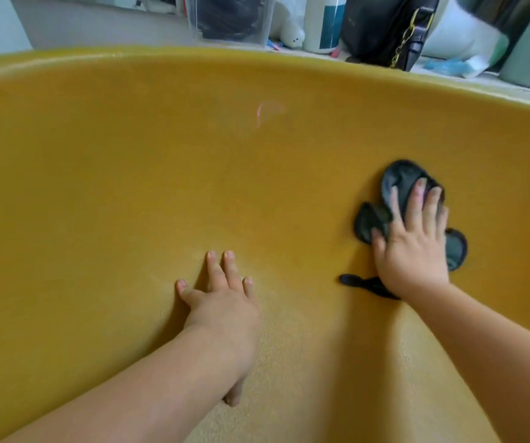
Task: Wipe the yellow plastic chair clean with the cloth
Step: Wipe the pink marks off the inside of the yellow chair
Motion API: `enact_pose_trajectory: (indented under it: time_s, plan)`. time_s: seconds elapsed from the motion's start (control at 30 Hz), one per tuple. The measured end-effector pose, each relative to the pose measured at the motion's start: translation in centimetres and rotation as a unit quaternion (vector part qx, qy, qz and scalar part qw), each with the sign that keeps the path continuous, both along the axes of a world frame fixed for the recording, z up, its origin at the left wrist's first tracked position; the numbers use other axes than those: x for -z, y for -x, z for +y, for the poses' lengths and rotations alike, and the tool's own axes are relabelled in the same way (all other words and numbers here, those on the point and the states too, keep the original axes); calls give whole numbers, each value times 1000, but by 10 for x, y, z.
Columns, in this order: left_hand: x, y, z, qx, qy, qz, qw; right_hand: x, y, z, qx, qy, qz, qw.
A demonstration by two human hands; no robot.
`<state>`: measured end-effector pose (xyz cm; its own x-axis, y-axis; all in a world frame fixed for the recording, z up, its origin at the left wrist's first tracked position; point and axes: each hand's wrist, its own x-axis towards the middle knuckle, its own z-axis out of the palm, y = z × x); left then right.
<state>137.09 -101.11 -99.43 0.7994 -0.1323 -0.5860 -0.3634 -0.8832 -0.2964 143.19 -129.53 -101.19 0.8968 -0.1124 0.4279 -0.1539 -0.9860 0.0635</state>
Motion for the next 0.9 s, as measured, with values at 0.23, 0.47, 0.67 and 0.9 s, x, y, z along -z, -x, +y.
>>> enact_pose_trajectory:
  time_s: [0.23, 0.47, 0.67, 0.9]
  plan:
    - [-63, 8, 49, 172, -19, -91, 981, 53, 52, 61, -286, 139, 125, 940]
    - [-154, -12, 146, 197, -109, -306, 925, -18, -36, 99, 14, -119, -24, 993]
    - [-175, -24, 185, 157, -5, -415, 896, -65, -83, 230, -127, -162, -110, 972]
    - [-160, -30, 189, 124, 29, -448, 885, -45, -76, 268, -327, -14, -111, 938]
